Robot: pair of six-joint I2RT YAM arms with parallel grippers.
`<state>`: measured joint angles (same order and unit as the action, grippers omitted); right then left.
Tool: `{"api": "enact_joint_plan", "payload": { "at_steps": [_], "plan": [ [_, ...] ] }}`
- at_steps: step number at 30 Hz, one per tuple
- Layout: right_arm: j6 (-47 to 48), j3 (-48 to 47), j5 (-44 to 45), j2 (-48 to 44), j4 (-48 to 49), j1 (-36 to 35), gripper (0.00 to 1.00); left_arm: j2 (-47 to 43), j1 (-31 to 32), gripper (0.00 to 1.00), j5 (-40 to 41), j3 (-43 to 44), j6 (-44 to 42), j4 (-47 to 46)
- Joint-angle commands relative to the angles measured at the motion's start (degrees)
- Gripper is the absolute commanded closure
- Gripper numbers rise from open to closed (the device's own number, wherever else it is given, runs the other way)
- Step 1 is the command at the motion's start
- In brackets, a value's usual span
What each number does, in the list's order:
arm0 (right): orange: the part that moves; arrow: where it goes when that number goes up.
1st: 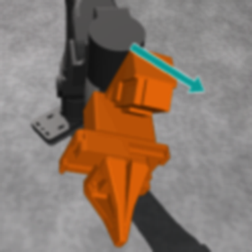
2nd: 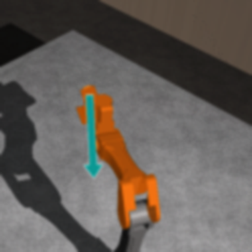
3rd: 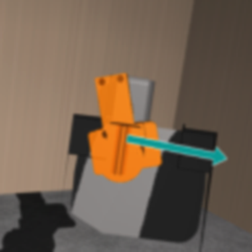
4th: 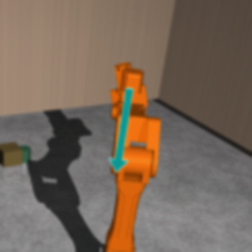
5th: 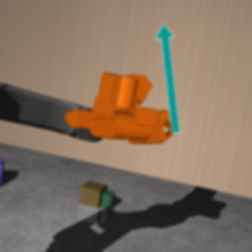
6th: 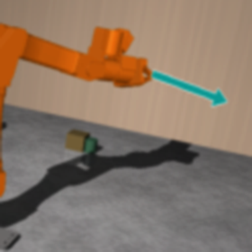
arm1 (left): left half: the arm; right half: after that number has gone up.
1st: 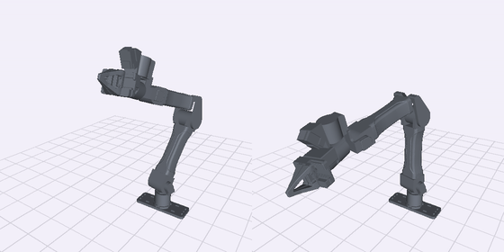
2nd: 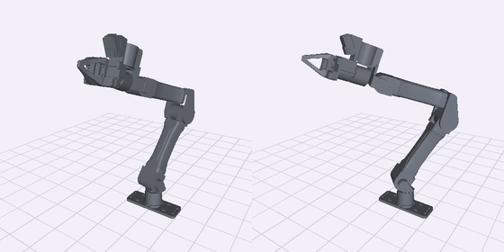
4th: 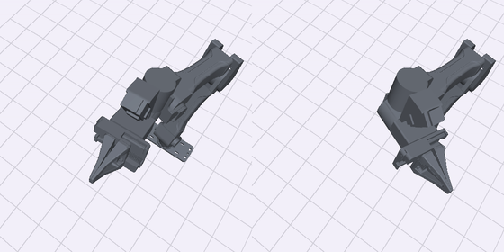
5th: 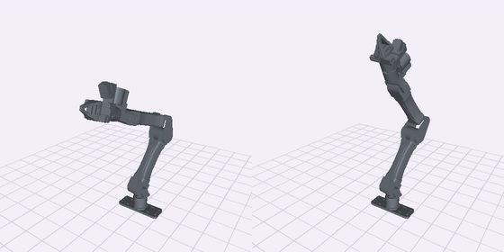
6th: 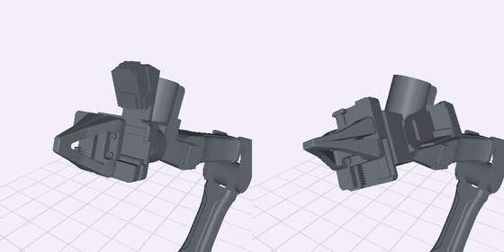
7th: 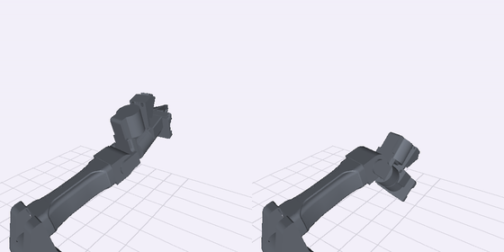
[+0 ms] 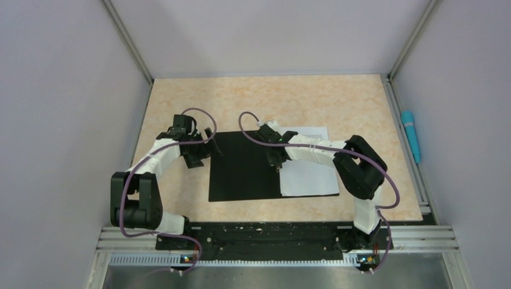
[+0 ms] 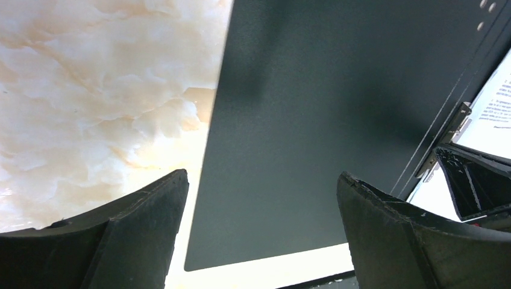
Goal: Put the files into the folder
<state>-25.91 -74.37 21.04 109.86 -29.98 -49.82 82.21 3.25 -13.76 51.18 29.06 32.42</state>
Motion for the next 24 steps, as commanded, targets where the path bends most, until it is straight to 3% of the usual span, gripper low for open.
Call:
{"api": "enact_joint_plan", "payload": {
  "at_steps": [1,16,24],
  "plan": [
    [1.28,-2.75,-3.24,-5.77,0.22,1.23,1.0,-1.51,-0.52,0.02,-4.54,-0.9,0.25,-3.72],
    [2.78,-2.94,-5.36,-12.13,-1.78,3.0,1.0,0.75,-2.04,0.01,-7.26,-1.08,1.18,-4.62],
    [2.39,-2.99,-7.46,-11.04,-0.9,3.08,1.0,0.86,-2.18,0.01,-23.02,-1.82,3.73,-11.14]
  ]
}}
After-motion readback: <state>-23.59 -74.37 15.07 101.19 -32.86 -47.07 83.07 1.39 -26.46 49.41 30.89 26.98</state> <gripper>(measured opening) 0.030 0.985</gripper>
